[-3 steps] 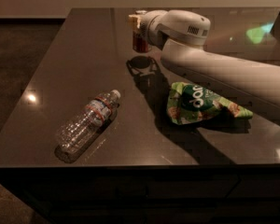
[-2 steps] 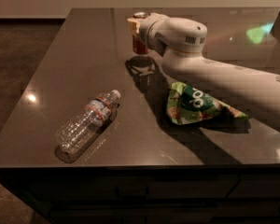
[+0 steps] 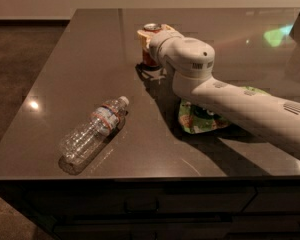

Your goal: Place coke can upright

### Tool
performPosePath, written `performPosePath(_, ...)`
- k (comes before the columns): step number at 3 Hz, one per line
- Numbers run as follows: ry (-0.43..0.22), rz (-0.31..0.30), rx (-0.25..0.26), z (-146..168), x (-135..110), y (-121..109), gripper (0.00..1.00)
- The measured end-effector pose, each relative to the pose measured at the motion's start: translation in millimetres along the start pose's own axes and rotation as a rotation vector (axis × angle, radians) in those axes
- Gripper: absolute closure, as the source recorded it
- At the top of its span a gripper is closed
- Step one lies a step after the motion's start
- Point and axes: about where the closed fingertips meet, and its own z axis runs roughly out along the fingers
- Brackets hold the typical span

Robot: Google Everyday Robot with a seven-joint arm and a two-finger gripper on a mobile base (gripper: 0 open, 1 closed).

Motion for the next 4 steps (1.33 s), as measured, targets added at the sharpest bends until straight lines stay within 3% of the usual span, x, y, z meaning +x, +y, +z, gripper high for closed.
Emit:
performPosePath(2, 0.005, -0.002, 0.004, 0.5, 1.0, -3.0, 0.04)
performPosePath(4, 0.005, -0.002, 0.004, 0.7, 1.1, -3.4, 0.00)
